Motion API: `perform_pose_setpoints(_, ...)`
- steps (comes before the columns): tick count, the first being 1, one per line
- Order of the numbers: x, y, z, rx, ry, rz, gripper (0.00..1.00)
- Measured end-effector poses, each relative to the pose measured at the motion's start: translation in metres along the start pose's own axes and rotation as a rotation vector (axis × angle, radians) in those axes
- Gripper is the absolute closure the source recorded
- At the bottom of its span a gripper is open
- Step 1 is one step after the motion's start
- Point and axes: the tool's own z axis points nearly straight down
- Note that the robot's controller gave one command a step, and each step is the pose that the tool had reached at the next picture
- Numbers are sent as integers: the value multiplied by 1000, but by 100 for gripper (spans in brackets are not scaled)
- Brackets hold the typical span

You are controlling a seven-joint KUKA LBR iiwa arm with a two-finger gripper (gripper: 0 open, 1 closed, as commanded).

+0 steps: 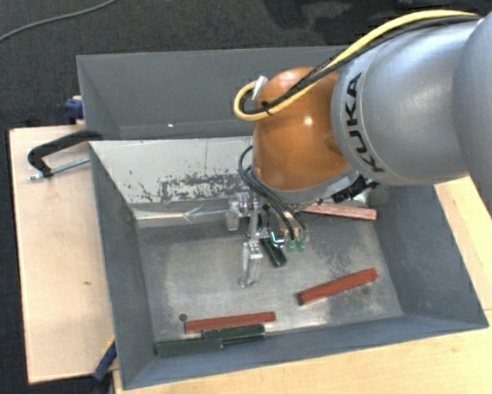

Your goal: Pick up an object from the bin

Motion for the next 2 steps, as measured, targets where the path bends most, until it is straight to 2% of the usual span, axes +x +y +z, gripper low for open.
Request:
perform_pose_setpoints(1, -4, 61, 87, 0, -3, -232, 0)
perform_pose_setpoints(2, -7, -15, 59, 2, -9, -106, 0)
